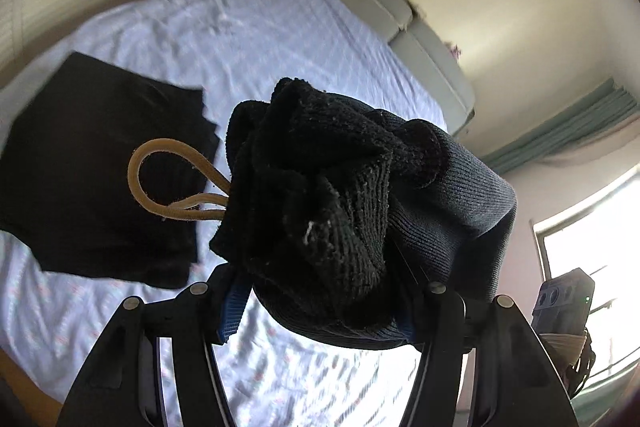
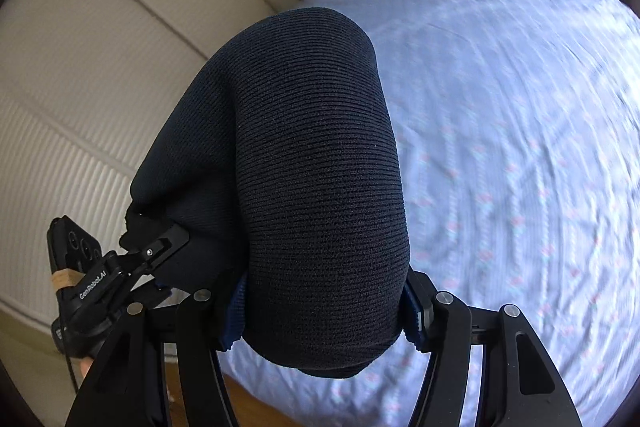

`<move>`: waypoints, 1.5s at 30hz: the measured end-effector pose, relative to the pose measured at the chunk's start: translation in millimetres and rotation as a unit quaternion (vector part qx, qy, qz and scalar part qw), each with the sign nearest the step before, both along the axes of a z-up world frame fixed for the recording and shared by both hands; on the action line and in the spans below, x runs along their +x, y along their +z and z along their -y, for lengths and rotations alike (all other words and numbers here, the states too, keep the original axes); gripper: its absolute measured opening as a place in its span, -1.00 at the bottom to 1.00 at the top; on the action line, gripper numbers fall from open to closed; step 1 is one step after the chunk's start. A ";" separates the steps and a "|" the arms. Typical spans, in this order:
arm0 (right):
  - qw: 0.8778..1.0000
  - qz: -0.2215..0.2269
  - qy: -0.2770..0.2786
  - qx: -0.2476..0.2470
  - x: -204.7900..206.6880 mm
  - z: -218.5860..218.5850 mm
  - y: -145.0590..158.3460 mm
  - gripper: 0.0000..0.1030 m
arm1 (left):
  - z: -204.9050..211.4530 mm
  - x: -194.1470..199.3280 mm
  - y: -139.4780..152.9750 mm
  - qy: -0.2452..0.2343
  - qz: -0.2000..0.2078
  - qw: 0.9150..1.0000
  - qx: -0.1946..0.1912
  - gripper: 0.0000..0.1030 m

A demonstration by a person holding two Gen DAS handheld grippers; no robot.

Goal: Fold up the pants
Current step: 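Carry the bundle with both tools and lower it onto the black clothes stack, then open both tools to release the sweatpants on the stack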

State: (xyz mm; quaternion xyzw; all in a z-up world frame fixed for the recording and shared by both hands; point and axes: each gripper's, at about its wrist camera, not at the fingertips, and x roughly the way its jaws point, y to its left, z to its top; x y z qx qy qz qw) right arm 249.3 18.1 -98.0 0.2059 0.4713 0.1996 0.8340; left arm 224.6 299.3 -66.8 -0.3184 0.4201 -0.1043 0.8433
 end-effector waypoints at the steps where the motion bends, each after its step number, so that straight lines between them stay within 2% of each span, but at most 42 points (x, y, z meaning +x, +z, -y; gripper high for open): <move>1: 1.000 0.003 0.007 0.002 3.9 -9.3 2.4 0.20 | -9.6 -1.8 1.7 0.008 0.004 1.000 0.003 0.14; 8: 0.997 0.014 0.078 0.014 38.2 -99.4 6.6 0.20 | -94.8 -8.4 4.3 0.064 0.016 0.998 0.019 0.14; 14: 0.991 -0.019 0.125 0.035 79.0 -155.4 -18.9 0.20 | -161.9 -2.7 -7.1 0.100 0.012 0.994 0.047 0.15; 19: 0.987 -0.045 0.152 0.022 123.3 -208.0 -47.5 0.20 | -207.7 18.2 -38.8 0.117 -0.017 0.992 0.037 0.15; 26: 0.984 -0.088 0.157 -0.007 136.0 -246.8 -91.3 0.20 | -242.6 55.1 -94.9 0.104 -0.080 0.991 0.000 0.19; 29: 0.983 -0.111 0.142 -0.014 137.2 -246.8 -111.5 0.21 | -244.2 68.1 -114.5 0.094 -0.108 0.990 0.001 0.27; 33: 0.981 -0.136 0.130 -0.038 138.7 -252.5 -130.5 0.28 | -237.0 77.2 -138.7 0.078 -0.152 0.985 0.032 0.44; 35: 0.980 -0.136 0.137 -0.056 135.5 -255.8 -132.8 0.53 | -235.2 74.6 -140.3 0.080 -0.161 0.982 0.050 0.59; 37: 0.978 -0.119 0.144 -0.093 134.1 -258.5 -129.4 0.76 | -233.2 70.0 -133.3 0.084 -0.163 0.979 0.085 0.71; 38: 0.978 -0.112 0.146 -0.101 133.4 -258.7 -126.1 0.81 | -232.6 67.3 -127.0 0.088 -0.161 0.977 0.106 0.72; 43: 0.980 -0.123 0.136 -0.080 124.8 -237.7 -110.9 0.82 | -228.5 51.5 -97.6 0.095 -0.147 0.971 0.164 0.81; 45: 0.982 -0.115 0.123 -0.082 115.5 -223.0 -102.9 0.82 | -220.1 41.7 -80.0 0.108 -0.138 0.960 0.219 0.81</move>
